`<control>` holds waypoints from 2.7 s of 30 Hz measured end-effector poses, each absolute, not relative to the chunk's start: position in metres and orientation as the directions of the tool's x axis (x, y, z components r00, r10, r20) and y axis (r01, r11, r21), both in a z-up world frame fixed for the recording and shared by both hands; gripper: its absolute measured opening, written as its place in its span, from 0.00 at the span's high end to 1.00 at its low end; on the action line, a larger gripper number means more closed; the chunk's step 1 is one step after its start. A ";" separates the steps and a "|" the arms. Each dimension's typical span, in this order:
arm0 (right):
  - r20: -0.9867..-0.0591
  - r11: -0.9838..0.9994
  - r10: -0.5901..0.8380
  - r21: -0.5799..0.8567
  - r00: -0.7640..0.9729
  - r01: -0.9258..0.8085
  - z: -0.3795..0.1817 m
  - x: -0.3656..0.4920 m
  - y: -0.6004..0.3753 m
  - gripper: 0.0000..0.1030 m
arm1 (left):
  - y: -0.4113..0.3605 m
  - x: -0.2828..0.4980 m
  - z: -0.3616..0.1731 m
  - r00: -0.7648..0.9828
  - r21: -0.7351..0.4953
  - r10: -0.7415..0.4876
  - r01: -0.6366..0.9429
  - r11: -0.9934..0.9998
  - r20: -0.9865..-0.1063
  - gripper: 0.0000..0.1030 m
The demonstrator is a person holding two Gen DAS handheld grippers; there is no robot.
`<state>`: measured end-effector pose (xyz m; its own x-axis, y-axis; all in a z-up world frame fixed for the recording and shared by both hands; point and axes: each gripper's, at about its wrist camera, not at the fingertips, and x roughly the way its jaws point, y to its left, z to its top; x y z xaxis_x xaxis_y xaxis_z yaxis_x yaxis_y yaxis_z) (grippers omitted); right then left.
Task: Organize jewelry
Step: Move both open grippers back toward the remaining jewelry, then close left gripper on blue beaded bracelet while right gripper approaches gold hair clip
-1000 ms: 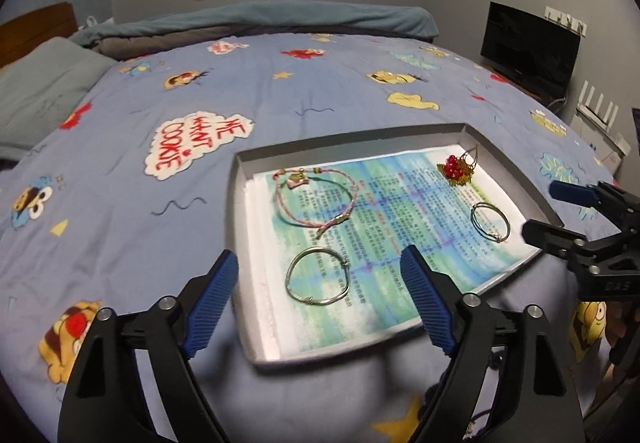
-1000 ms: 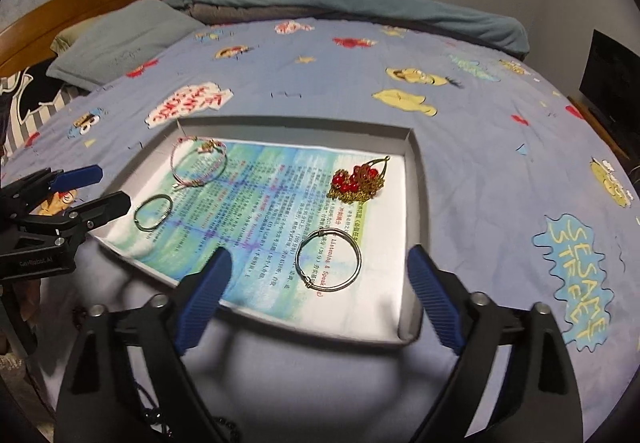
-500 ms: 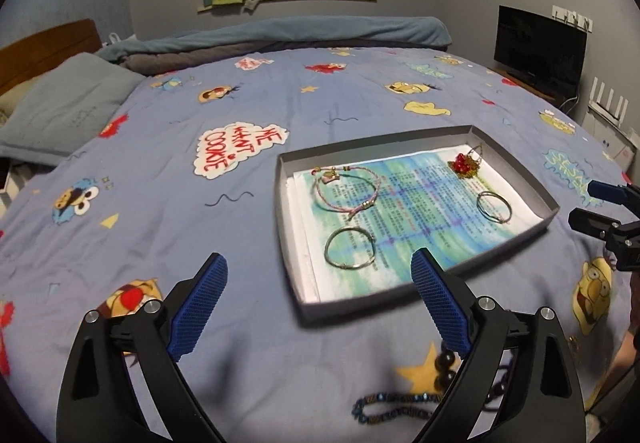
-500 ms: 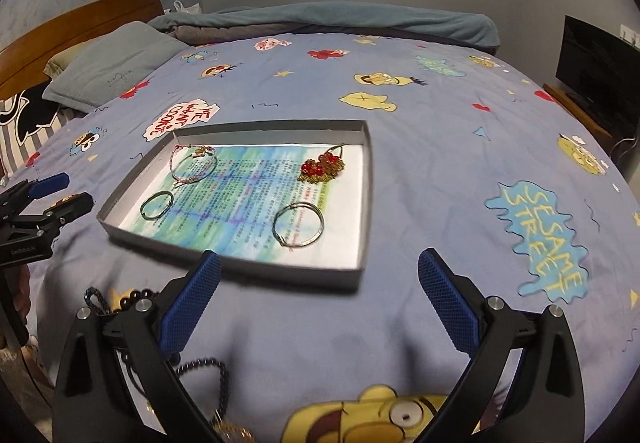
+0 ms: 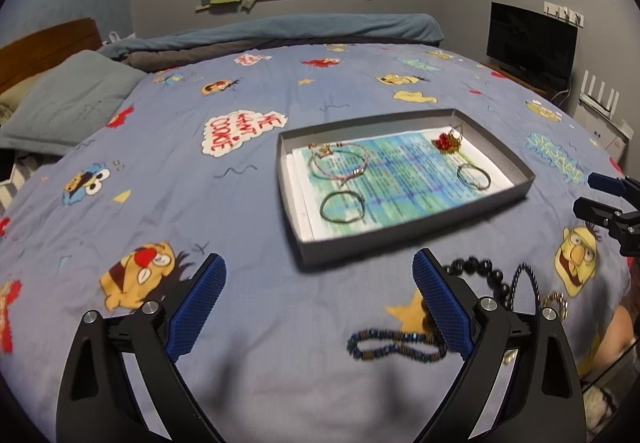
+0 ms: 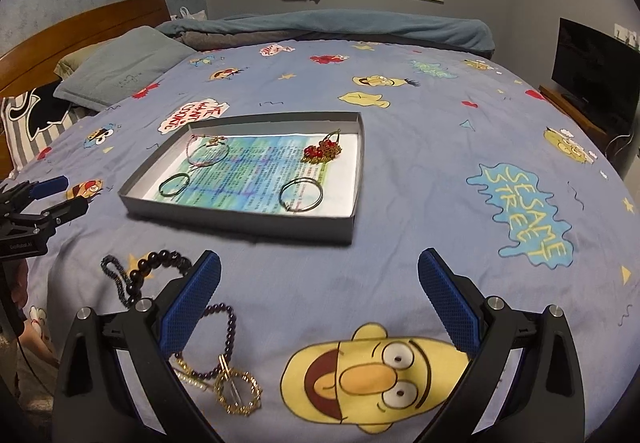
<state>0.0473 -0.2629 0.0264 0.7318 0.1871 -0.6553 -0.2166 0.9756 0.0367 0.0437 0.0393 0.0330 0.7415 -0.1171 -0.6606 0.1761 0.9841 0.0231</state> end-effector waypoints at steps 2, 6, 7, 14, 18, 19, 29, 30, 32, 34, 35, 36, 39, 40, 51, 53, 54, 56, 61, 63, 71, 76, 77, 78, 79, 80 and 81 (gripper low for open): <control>-0.664 0.976 0.179 0.029 0.726 -0.214 0.022 0.044 -0.263 0.05 | 0.041 0.038 0.029 0.734 0.023 -0.117 0.178 0.984 -0.669 0.09; -0.672 0.978 0.163 0.013 0.722 -0.208 0.011 0.031 -0.265 0.05 | 0.044 0.029 0.024 0.725 0.016 -0.122 0.180 0.984 -0.678 0.09; -0.674 0.979 0.161 0.015 0.720 -0.205 0.009 0.028 -0.265 0.05 | 0.045 0.026 0.022 0.723 0.008 -0.128 0.181 0.983 -0.679 0.09; -0.704 0.976 0.176 0.033 0.688 -0.216 -0.012 0.014 -0.264 0.05 | 0.038 0.012 0.003 0.699 0.015 -0.132 0.201 0.980 -0.703 0.09; -0.711 0.973 0.188 0.043 0.677 -0.225 -0.018 0.010 -0.263 0.05 | 0.033 0.008 -0.008 0.676 0.018 -0.137 0.216 0.976 -0.724 0.09; -0.713 0.973 0.191 0.045 0.674 -0.228 -0.020 0.009 -0.262 0.05 | 0.031 0.008 -0.011 0.670 0.022 -0.132 0.217 0.976 -0.730 0.09; -0.726 0.968 0.205 0.049 0.657 -0.248 -0.029 0.005 -0.257 0.05 | 0.027 0.012 -0.023 0.649 0.001 -0.150 0.227 0.974 -0.746 0.09; -0.725 0.968 0.205 0.048 0.658 -0.248 -0.029 0.005 -0.257 0.05 | 0.027 0.013 -0.023 0.647 -0.004 -0.154 0.226 0.974 -0.747 0.09; -0.727 0.968 0.204 0.050 0.656 -0.246 -0.030 0.005 -0.257 0.05 | 0.028 0.015 -0.023 0.644 -0.015 -0.160 0.224 0.975 -0.748 0.09; -0.729 0.969 0.204 0.054 0.653 -0.243 -0.031 0.006 -0.257 0.05 | 0.029 0.016 -0.023 0.647 -0.017 -0.158 0.218 0.976 -0.746 0.09; -0.730 0.969 0.204 0.054 0.653 -0.242 -0.031 0.006 -0.257 0.05 | 0.029 0.017 -0.023 0.648 -0.017 -0.156 0.215 0.976 -0.745 0.10; -0.730 0.969 0.202 0.053 0.653 -0.241 -0.031 0.006 -0.257 0.05 | 0.029 0.017 -0.023 0.648 -0.018 -0.155 0.213 0.977 -0.746 0.11; -0.730 0.969 0.202 0.053 0.653 -0.240 -0.031 0.006 -0.258 0.05 | 0.030 0.018 -0.022 0.645 -0.029 -0.165 0.216 0.976 -0.746 0.14; -0.731 0.969 0.202 0.054 0.651 -0.240 -0.032 0.006 -0.258 0.05 | 0.030 0.018 -0.022 0.645 -0.028 -0.165 0.217 0.976 -0.746 0.16; -0.736 0.953 0.248 0.070 0.630 -0.294 -0.036 -0.002 -0.249 0.05 | 0.026 0.024 -0.024 0.615 -0.066 -0.201 0.236 0.970 -0.763 0.38; -0.736 0.949 0.257 0.071 0.626 -0.306 -0.037 -0.004 -0.247 0.05 | 0.026 0.024 -0.024 0.614 -0.061 -0.199 0.238 0.969 -0.763 0.41; -0.736 0.948 0.261 0.072 0.625 -0.311 -0.037 -0.005 -0.246 0.05 | 0.026 0.025 -0.024 0.611 -0.063 -0.200 0.238 0.969 -0.766 0.43; -0.739 0.945 0.267 0.074 0.619 -0.319 -0.038 -0.006 -0.244 0.06 | 0.025 0.026 -0.024 0.608 -0.068 -0.206 0.242 0.968 -0.767 0.44; -0.739 0.940 0.272 0.066 0.616 -0.336 -0.039 -0.008 -0.239 0.14 | 0.021 0.027 -0.024 0.605 -0.057 -0.202 0.250 0.967 -0.770 0.47; -0.742 0.938 0.270 0.059 0.614 -0.341 -0.040 -0.009 -0.238 0.18 | 0.020 0.029 -0.026 0.600 -0.048 -0.192 0.247 0.968 -0.776 0.50; -0.743 0.928 0.280 0.049 0.608 -0.369 -0.040 -0.010 -0.231 0.40 | 0.020 0.031 -0.030 0.593 -0.039 -0.184 0.250 0.968 -0.784 0.53; -0.752 0.925 0.276 0.039 0.598 -0.378 -0.044 -0.007 -0.226 0.45 | 0.020 0.030 -0.033 0.579 -0.033 -0.185 0.263 0.964 -0.794 0.55; -0.754 0.925 0.275 0.038 0.597 -0.378 -0.045 -0.007 -0.226 0.46 | 0.020 0.030 -0.033 0.577 -0.032 -0.185 0.266 0.963 -0.796 0.55; -0.756 0.925 0.273 0.037 0.595 -0.377 -0.046 -0.006 -0.226 0.47 | 0.020 0.030 -0.033 0.572 -0.027 -0.184 0.272 0.962 -0.799 0.56; -0.757 0.925 0.272 0.034 0.594 -0.379 -0.047 -0.005 -0.225 0.48 | 0.020 0.030 -0.034 0.568 -0.024 -0.183 0.276 0.961 -0.803 0.56; -0.758 0.924 0.270 0.031 0.594 -0.380 -0.047 -0.005 -0.225 0.49 | 0.020 0.029 -0.035 0.565 -0.023 -0.184 0.280 0.960 -0.804 0.56; -0.759 0.923 0.269 0.028 0.592 -0.383 -0.048 -0.005 -0.224 0.49 | 0.020 0.029 -0.035 0.563 -0.024 -0.186 0.283 0.959 -0.805 0.57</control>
<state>-0.0049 -0.2244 -0.0482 0.5925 0.2694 -0.7592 -0.3835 0.9231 0.0283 0.0291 0.0202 -0.0347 0.5627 -0.1862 -0.8054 0.2828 0.9589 -0.0240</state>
